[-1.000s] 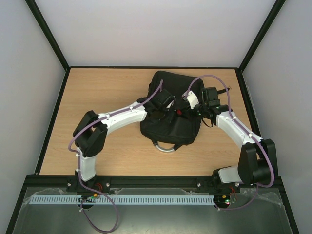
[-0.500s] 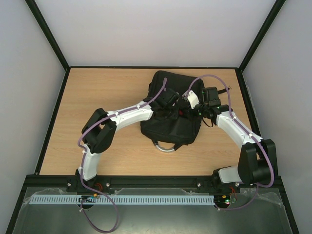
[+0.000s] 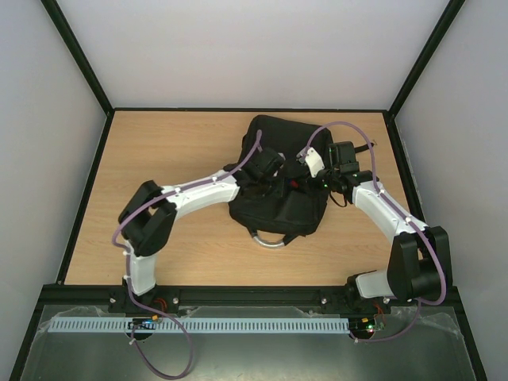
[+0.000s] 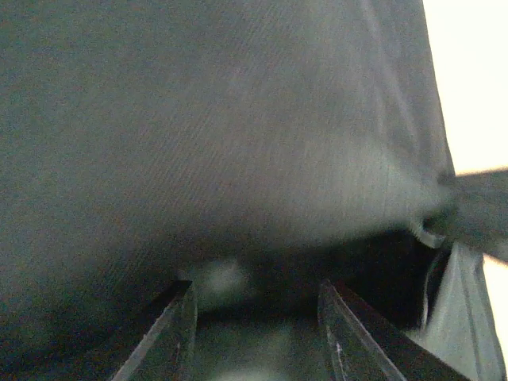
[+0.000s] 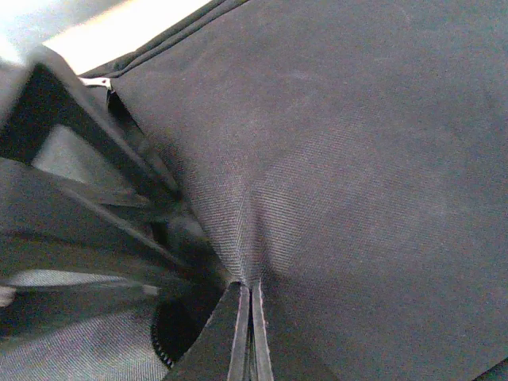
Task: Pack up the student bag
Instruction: Place the stationery in the student bag, then pick up the stationery from the center of the board.
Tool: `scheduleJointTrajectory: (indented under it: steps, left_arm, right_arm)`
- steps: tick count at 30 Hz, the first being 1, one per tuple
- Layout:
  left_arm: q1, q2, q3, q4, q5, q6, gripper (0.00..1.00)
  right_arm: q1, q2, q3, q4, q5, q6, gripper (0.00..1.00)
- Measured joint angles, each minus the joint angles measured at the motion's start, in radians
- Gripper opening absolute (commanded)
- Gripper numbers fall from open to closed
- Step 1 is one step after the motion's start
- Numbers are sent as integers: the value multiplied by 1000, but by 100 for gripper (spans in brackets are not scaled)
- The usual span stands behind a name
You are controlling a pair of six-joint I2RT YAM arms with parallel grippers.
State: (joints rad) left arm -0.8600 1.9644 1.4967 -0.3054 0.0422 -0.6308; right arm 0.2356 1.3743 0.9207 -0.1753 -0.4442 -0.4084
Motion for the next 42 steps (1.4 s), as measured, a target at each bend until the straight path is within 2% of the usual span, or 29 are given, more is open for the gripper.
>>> scheduleJointTrajectory:
  steps: [4, 11, 19, 24, 31, 37, 42]
  left_arm:
    - [0, -152, -138, -28, -10, 11, 58]
    - [0, -416, -336, -101, -53, 11, 63]
    - [29, -665, -653, -192, -131, -141, 76]
    - [61, -780, -734, -277, -217, -238, 86]
    - [182, -795, -735, -451, -375, -382, 84]
    - [296, -793, -763, -524, -431, -442, 72]
    - [385, -816, -790, -543, -450, -457, 70]
  right_arm:
    - [0, 0, 0, -2, -1, 0, 1]
    - [-1, 0, 0, -3, -2, -3, 1]
    - [-1, 0, 0, -3, -2, -4, 1]
    - [-1, 0, 0, -3, -3, -3, 1]
    - [-1, 0, 0, -3, -3, -3, 1]
    - [-1, 0, 0, -3, -3, -3, 1]
    - [-1, 0, 0, -3, -3, -4, 1]
